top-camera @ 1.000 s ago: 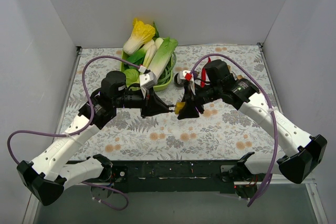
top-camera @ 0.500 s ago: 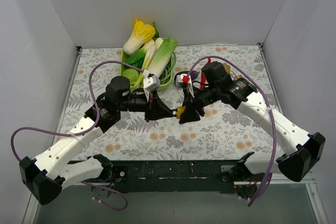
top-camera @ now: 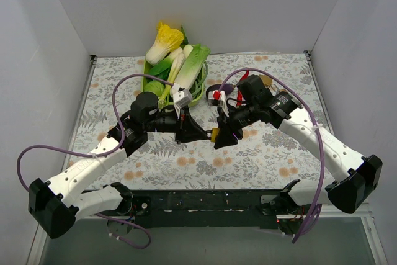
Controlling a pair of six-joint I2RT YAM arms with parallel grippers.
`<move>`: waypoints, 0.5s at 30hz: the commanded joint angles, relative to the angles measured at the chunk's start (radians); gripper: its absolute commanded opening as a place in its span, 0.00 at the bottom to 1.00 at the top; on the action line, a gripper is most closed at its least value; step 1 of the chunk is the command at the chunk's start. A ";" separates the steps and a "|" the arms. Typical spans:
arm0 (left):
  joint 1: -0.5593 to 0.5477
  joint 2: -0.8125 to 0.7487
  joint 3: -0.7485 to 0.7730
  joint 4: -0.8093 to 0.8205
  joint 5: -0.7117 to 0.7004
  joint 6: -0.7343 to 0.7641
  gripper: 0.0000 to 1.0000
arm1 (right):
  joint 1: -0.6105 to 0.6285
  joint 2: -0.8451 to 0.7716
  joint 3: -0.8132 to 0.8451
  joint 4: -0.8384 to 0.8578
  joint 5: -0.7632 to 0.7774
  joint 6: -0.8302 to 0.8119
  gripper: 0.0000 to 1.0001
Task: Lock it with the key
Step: Lock the lock.
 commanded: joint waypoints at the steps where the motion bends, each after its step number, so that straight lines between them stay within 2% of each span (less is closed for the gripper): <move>1: -0.046 0.030 0.015 0.046 0.005 0.005 0.02 | 0.067 -0.011 0.056 0.300 -0.186 -0.051 0.01; 7: -0.046 -0.008 0.035 -0.052 -0.007 0.169 0.05 | 0.049 -0.041 0.037 0.274 -0.174 -0.049 0.01; 9: -0.046 -0.017 0.039 -0.073 -0.018 0.189 0.09 | 0.041 -0.052 0.019 0.281 -0.171 -0.038 0.01; 15: -0.045 -0.051 0.038 -0.098 -0.030 0.192 0.12 | 0.038 -0.050 0.006 0.286 -0.169 -0.037 0.01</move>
